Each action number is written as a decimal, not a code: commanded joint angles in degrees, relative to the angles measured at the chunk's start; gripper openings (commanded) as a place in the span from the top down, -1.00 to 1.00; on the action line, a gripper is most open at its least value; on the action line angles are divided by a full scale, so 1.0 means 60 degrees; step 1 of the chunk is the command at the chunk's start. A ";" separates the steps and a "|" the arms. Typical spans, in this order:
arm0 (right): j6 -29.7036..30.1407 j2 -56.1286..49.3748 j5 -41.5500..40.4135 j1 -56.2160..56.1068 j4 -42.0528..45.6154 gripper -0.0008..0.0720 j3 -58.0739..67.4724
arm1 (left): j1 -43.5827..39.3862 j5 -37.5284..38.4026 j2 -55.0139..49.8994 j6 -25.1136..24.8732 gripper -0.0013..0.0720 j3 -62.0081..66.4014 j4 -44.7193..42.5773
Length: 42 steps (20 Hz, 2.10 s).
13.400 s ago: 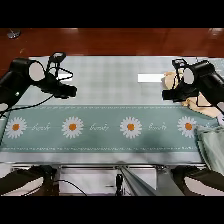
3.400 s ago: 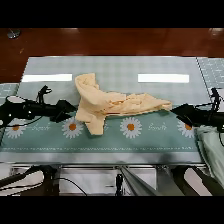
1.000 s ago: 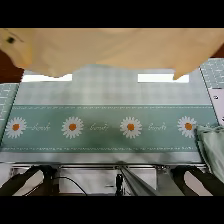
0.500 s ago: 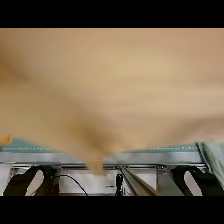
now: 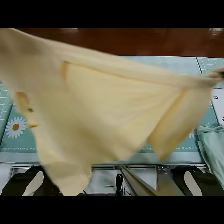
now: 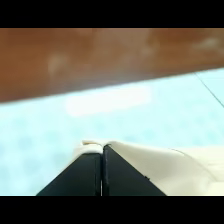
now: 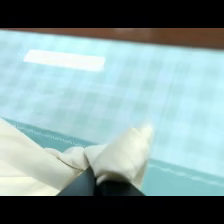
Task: Fold the shirts.
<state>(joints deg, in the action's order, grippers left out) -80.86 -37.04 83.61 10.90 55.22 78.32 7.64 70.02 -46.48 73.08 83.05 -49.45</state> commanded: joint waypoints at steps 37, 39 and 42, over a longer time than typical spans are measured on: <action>0.2065 -0.2127 -0.2142 0.2146 -0.2459 -0.73 -0.7657 | 0.4025 0.0703 -0.3519 -0.0495 -0.96 -0.8164 -0.0033; 0.2055 -0.2044 -0.2138 0.2142 -0.2681 -0.73 -0.7657 | 0.4022 0.0448 -0.3526 -0.0495 -0.96 -0.8389 -0.0040; 0.2062 -0.2044 -0.2244 0.2142 -0.2765 -0.73 -0.7657 | 0.3880 -0.0233 -0.3526 -0.1075 -0.96 -0.8790 0.0430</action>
<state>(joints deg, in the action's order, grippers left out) -68.82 -50.39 70.74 23.73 39.90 33.43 31.29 72.60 -67.88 69.87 32.95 -48.95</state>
